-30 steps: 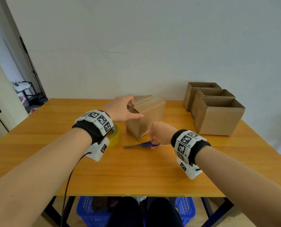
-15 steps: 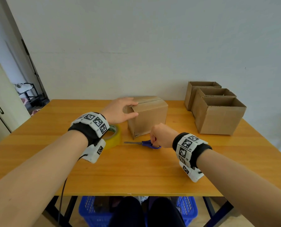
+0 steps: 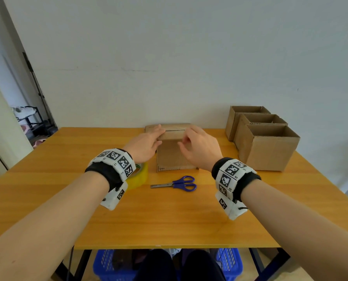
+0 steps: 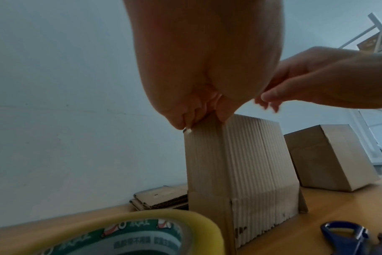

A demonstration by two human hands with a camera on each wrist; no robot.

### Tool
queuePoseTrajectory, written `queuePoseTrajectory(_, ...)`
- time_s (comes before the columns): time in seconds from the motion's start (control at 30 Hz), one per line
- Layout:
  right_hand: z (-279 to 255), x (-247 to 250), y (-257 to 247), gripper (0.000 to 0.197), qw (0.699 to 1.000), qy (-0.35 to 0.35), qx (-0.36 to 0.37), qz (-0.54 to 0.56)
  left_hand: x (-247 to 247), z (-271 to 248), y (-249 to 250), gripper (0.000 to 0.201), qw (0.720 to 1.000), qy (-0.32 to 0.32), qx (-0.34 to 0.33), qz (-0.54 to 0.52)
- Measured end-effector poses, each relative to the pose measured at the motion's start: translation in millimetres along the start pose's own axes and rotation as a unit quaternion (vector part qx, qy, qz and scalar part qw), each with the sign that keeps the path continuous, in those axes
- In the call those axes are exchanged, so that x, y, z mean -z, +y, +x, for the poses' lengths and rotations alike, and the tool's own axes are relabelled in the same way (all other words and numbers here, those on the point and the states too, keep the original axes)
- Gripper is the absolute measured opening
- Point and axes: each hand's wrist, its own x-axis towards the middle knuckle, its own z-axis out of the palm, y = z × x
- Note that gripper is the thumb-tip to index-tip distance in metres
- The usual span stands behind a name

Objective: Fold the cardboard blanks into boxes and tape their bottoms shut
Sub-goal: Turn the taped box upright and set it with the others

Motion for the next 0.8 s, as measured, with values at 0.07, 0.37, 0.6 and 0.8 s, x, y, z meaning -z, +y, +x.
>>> queuePoseTrajectory(0.07,10,-3,-2,0.023,1.000,0.009,0.005,0.011,-1,0,2,0.049,1.000,-0.002,0.006,-0.023)
queuePoseTrajectory(0.37,35,-20,-18,0.050,0.981,-0.190,-0.040,0.004,-6,1,6,0.052,0.997,-0.005,0.015,-0.081)
queuePoseTrajectory(0.6,26,-13,17,0.055,0.981,-0.166,-0.100,0.000,-4,0,12,0.049,0.996,-0.012,0.054,-0.067)
queuePoseTrajectory(0.8,21,-7,28,0.061,0.952,-0.165,-0.221,0.131,-1,1,16,0.051,0.988,-0.018,0.077,-0.134)
